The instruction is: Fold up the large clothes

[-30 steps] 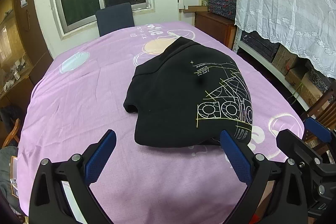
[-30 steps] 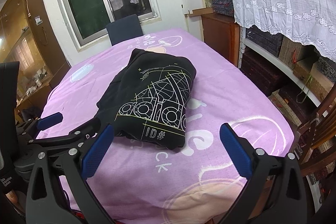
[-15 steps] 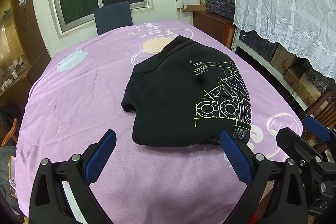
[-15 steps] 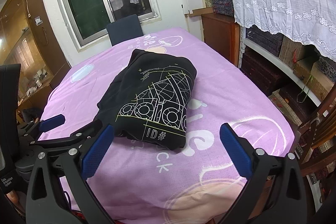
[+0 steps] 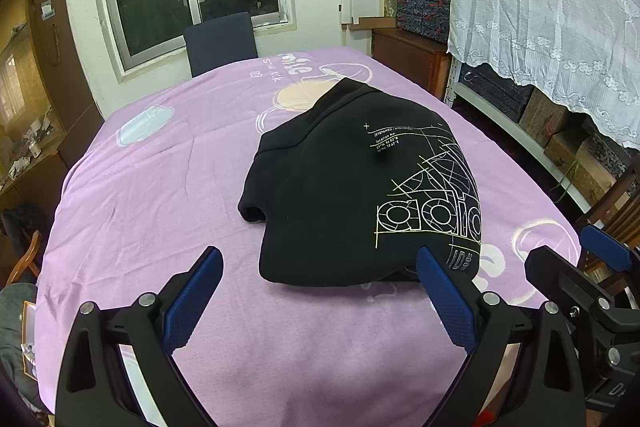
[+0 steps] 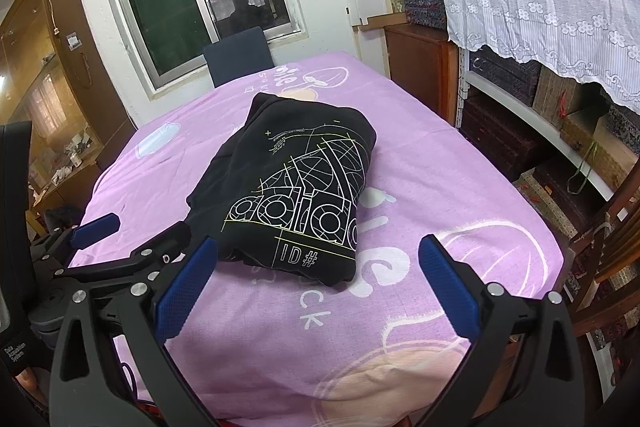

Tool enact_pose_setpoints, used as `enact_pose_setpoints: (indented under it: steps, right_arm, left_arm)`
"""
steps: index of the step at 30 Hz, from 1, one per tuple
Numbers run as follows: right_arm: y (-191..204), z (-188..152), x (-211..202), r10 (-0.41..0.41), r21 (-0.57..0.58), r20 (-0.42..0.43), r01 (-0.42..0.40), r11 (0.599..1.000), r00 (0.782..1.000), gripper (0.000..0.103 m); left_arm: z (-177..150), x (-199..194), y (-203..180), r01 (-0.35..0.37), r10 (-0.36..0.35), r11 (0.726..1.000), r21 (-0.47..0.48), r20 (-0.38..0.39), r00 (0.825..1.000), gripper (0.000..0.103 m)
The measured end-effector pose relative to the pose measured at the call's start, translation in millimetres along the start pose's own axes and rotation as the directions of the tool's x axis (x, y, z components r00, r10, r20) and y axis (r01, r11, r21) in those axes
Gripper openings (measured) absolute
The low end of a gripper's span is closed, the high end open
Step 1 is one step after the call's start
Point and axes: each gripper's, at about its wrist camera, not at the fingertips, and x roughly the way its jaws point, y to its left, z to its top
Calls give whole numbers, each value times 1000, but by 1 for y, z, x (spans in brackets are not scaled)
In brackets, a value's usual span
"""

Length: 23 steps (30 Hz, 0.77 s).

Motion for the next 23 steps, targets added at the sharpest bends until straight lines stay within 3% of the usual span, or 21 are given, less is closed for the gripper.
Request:
enact_pose_setpoints:
  steps: [23]
  right_arm:
    - [-1,0,-1,-1,8,0,1,1000,1000,99]
  left_arm:
    - [-1,1,-2,-4,4,1000,-2,-20,1000,99]
